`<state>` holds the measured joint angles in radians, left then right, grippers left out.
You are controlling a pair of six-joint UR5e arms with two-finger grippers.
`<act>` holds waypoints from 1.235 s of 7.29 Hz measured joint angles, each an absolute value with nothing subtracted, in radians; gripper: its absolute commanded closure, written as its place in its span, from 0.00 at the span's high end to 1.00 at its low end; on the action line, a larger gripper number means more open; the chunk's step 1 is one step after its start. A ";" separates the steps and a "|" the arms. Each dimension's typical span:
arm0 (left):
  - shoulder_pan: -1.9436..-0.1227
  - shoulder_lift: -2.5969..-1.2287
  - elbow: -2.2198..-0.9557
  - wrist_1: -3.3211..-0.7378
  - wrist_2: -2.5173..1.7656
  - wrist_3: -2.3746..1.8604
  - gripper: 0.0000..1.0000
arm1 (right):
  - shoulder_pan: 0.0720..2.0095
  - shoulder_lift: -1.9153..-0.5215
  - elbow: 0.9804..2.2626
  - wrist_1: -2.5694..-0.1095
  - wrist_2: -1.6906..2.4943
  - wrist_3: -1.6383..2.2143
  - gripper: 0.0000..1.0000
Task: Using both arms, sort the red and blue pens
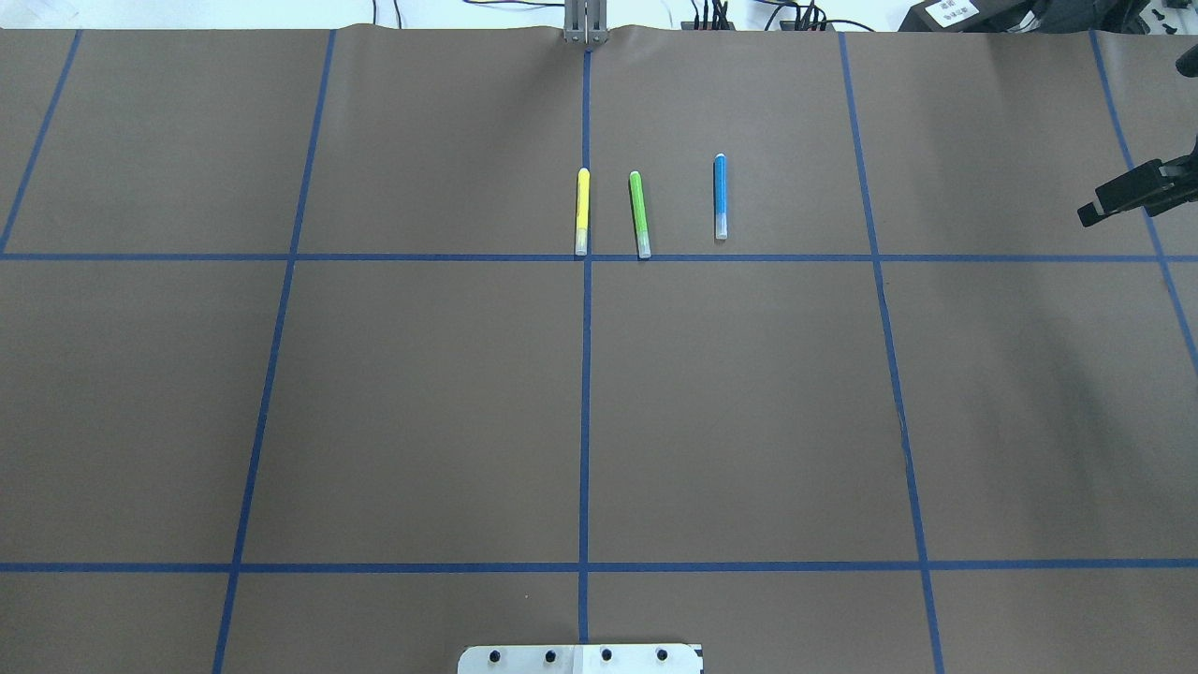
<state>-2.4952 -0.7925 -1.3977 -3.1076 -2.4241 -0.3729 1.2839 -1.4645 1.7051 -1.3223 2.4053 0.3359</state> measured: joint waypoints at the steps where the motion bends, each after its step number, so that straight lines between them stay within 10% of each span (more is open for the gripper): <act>1: -2.508 -0.783 -1.392 -3.104 -2.409 -0.357 0.00 | 1.284 -1.464 1.706 -1.322 2.405 0.336 1.00; 9: -2.523 -0.745 -1.384 -3.061 -2.301 -0.289 0.00 | 1.282 -1.446 1.718 -1.319 2.408 0.398 1.00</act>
